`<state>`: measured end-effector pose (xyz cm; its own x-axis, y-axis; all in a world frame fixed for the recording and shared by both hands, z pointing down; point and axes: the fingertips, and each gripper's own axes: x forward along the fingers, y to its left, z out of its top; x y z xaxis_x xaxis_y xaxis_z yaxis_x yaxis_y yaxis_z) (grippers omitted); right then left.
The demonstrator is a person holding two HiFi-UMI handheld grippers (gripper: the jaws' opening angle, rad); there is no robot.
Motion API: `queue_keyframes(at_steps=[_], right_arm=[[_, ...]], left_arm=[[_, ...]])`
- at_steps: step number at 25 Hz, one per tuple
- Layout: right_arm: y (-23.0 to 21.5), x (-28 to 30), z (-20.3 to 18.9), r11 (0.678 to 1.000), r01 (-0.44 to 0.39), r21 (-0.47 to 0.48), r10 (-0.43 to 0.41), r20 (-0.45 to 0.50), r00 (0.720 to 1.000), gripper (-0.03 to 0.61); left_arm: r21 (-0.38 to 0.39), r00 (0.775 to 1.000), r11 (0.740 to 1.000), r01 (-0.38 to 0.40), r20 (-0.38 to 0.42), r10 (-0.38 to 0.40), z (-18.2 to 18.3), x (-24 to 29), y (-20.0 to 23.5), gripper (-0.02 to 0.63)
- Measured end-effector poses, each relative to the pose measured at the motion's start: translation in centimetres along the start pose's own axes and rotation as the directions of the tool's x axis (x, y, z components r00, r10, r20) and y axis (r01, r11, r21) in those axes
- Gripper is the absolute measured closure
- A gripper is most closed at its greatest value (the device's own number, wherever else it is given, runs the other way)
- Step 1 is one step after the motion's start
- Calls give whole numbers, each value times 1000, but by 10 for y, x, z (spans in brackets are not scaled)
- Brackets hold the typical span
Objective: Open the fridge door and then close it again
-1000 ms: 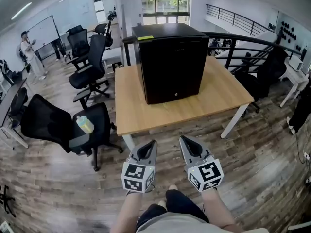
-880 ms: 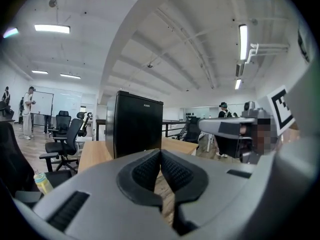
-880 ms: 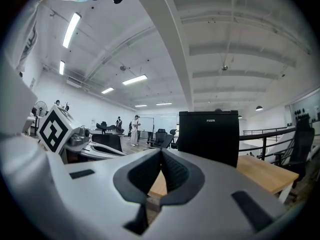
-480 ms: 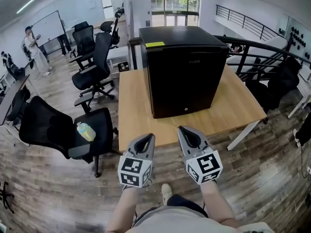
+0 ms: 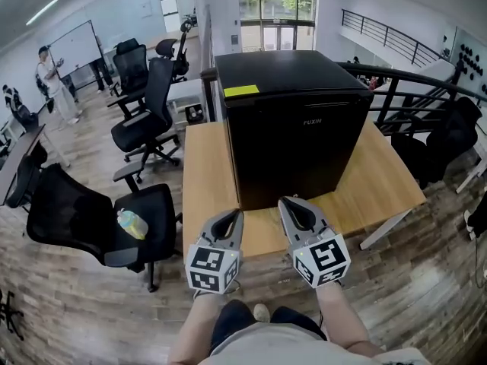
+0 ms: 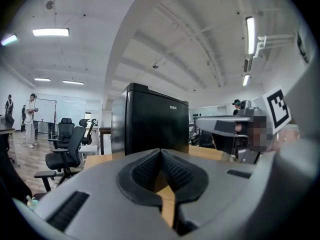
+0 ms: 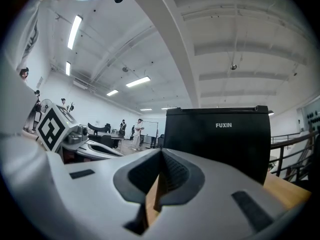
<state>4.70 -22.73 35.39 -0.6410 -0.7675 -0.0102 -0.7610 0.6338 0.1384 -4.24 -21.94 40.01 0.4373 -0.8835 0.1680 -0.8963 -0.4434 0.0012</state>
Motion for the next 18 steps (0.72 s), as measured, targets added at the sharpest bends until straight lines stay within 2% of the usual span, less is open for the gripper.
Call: queue_keyframes(at_steps=[9,11,13,18], right_arm=[[-13,45,3,999,38,-28,-39,-11,999,579],[-16,53,7,998,46,-38,-47,-10,999,560],[-23,61,17,995,64,-74,-64,3,998,510],[-44,89,50,973,73,-218,-68,28,997,465]], left_arm=[[-9,999,999,37,7,-37,10,37,40,609],[-10,999,999,44,6,-44,13,43,47,609],[-7,999,999,50,4,-49,17,48,54,607],[-7,999,999,53,11,-53,26,60,76,607]])
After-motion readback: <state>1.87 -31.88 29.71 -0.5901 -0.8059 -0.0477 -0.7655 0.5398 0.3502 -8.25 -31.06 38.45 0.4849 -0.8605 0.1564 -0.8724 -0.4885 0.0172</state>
